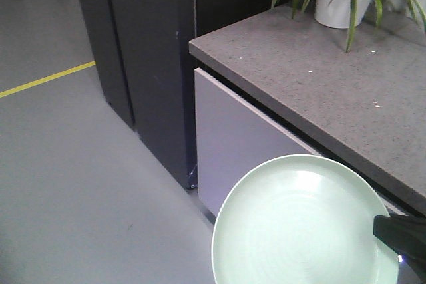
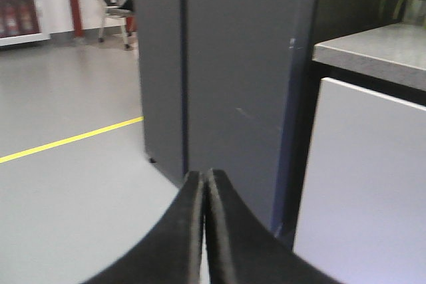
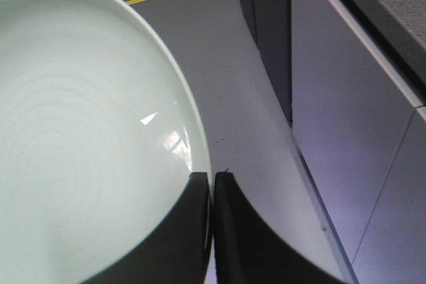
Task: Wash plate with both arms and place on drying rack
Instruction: 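Drive the base onward and turn toward the sink counter, then drive up to the steel sink, plate held in the right gripper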
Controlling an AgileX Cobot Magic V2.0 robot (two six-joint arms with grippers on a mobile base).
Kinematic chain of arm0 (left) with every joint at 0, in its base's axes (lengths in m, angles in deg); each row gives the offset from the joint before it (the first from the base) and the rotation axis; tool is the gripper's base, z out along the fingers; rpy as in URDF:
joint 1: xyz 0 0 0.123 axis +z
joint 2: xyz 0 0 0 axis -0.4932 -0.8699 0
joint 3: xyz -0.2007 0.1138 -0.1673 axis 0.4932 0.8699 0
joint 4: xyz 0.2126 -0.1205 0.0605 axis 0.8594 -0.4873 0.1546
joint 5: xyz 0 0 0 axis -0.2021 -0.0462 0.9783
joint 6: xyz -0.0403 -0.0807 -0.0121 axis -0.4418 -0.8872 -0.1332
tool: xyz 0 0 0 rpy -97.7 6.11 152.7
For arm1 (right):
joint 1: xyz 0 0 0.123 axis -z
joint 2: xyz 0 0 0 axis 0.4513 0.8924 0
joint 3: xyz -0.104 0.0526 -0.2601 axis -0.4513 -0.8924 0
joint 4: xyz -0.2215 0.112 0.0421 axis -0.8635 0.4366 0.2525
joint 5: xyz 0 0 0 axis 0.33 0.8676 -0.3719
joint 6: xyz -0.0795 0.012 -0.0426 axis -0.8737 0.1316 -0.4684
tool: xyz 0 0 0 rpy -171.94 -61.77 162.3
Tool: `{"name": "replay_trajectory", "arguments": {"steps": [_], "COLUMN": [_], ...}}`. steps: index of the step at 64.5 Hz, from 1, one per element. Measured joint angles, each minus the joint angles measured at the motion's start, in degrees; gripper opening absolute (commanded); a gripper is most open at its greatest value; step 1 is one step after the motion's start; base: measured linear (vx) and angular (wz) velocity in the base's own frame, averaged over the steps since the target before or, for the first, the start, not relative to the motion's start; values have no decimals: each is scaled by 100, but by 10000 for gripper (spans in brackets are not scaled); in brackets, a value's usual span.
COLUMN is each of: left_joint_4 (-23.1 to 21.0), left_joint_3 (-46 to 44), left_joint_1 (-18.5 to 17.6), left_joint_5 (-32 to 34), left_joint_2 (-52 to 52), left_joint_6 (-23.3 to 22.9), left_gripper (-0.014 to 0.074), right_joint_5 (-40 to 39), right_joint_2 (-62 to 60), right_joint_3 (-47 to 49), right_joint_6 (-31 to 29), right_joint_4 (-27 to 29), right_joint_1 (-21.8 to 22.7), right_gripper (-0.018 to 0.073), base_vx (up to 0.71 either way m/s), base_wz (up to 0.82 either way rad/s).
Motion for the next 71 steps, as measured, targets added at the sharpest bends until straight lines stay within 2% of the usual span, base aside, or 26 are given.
{"name": "replay_trajectory", "arguments": {"steps": [71], "left_joint_4": [0], "left_joint_3": [0], "left_joint_1": [0], "left_joint_5": [0], "left_joint_2": [0], "left_joint_6": [0], "left_gripper": [-6], "right_joint_5": [0], "right_joint_2": [0], "right_joint_3": [0], "right_joint_6": [-5], "right_joint_4": [0], "right_joint_1": [0], "right_gripper": [-1], "base_vx": [11], "base_wz": [-47]}}
